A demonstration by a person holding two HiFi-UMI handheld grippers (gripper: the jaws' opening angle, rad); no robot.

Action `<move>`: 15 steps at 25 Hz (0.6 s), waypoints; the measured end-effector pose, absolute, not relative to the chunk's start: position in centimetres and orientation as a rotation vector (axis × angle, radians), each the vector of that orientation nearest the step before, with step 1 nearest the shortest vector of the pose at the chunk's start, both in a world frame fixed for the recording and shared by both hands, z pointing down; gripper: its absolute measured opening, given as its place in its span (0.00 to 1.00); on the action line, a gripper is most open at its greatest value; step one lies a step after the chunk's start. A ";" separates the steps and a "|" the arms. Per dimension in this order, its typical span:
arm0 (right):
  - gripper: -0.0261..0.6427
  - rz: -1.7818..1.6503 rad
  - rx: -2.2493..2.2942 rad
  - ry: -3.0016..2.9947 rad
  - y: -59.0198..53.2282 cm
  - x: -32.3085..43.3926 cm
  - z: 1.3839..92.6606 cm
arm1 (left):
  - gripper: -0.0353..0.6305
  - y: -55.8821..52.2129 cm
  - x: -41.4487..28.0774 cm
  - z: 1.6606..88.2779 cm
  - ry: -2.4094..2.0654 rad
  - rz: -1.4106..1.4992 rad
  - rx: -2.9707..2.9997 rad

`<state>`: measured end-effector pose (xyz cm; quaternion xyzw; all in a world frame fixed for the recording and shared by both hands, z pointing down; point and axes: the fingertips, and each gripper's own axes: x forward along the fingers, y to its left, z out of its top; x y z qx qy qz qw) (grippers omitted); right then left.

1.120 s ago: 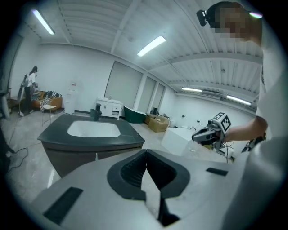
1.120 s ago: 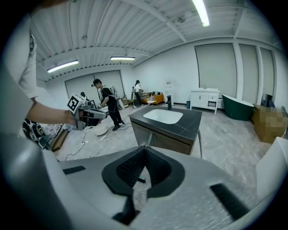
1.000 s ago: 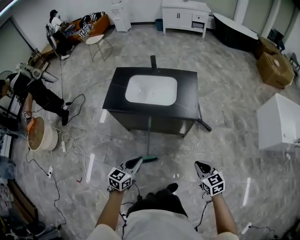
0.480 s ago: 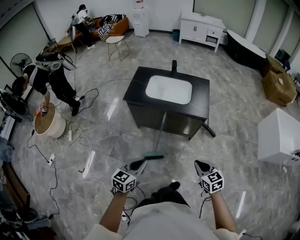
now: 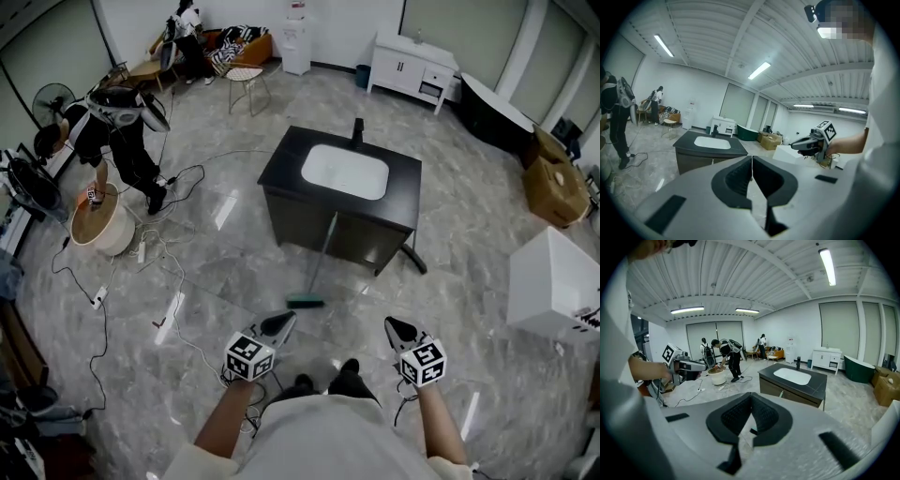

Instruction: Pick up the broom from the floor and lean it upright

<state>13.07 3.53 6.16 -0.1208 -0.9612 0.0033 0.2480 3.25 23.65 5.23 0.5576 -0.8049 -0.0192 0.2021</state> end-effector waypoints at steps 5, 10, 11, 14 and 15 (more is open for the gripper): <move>0.04 0.023 -0.375 -2.649 2.8 14.2 4.9 | 0.07 23.7 5.5 4.5 -2.288 -0.062 1.507; 0.04 0.042 -0.448 -2.665 1.3 14.7 3.8 | 0.07 22.4 6.9 3.3 -2.352 -0.080 1.439; 0.04 0.042 -0.465 -2.662 0.9 14.9 3.7 | 0.07 22.1 7.3 3.2 -2.365 -0.092 1.421; 0.04 0.021 -0.516 -2.670 -0.4 15.8 2.9 | 0.07 21.2 8.7 3.0 -2.400 -0.118 1.387; 0.04 0.014 -0.526 -2.673 -0.9 16.0 2.7 | 0.07 20.8 9.0 3.0 -2.408 -0.117 1.379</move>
